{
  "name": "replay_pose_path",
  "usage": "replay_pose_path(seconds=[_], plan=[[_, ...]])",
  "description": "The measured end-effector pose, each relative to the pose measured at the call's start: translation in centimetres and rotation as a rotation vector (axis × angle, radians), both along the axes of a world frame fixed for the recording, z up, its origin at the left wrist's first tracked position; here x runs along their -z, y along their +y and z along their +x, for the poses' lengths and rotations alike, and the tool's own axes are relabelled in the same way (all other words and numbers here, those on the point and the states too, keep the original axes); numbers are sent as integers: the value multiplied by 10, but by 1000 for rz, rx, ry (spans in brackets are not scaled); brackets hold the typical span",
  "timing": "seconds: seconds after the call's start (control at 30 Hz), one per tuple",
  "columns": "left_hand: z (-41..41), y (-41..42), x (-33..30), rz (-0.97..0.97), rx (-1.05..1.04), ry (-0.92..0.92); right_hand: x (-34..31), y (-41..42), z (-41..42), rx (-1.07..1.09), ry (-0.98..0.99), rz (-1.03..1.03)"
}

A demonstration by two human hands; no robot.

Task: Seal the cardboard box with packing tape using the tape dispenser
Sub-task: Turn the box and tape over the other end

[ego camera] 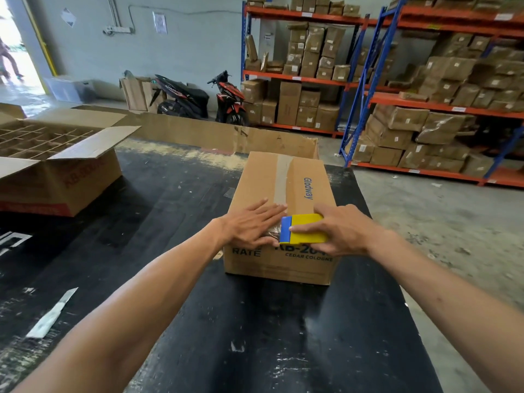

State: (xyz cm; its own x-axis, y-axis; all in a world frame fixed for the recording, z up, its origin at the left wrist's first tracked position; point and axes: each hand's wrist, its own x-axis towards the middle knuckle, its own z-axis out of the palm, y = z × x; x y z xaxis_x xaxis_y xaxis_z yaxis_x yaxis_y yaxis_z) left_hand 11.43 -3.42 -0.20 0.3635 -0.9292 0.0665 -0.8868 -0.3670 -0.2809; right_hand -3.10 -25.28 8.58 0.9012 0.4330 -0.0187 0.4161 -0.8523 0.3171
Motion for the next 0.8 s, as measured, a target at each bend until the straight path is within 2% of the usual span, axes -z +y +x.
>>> replay_pose_path(seconds=[0.07, 0.23, 0.53, 0.67, 0.8], plan=[[3, -1, 6, 7, 23, 103, 4, -1, 2, -25, -11, -14], [6, 3, 13, -46, 50, 152, 8, -10, 7, -54, -41, 13], [4, 6, 9, -76, 65, 166, 5, -96, -29, -111, -28, -40], [-2, 3, 4, -41, 41, 169, 12, -104, -28, -61, -6, 37], [-14, -22, -10, -121, -13, 106, 10, -104, -26, -28, -24, 36]])
